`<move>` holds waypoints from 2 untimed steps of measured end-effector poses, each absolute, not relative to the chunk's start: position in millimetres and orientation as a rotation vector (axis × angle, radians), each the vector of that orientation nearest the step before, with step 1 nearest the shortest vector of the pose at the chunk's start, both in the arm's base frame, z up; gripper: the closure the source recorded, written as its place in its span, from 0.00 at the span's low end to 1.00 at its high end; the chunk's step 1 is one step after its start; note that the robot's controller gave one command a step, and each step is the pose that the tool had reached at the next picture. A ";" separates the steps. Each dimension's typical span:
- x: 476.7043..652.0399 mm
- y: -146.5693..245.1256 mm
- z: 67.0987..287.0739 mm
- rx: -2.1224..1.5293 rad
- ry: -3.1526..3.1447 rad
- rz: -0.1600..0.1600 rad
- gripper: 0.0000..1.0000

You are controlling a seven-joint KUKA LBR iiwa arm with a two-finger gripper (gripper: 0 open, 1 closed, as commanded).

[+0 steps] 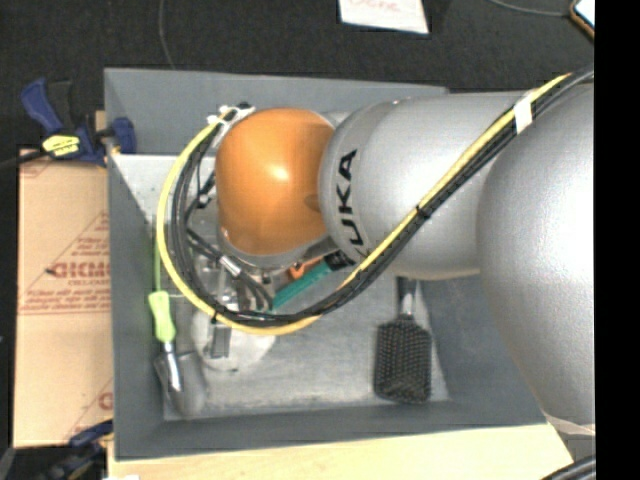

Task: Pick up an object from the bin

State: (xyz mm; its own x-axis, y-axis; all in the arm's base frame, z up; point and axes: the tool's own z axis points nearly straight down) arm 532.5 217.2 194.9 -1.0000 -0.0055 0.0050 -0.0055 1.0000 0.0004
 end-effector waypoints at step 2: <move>596.0 143.1 67.9 0.020 -3.138 -0.001 0.00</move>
Offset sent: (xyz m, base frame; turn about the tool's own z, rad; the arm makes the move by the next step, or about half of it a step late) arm 0.0616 -0.0707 -0.1249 -0.0124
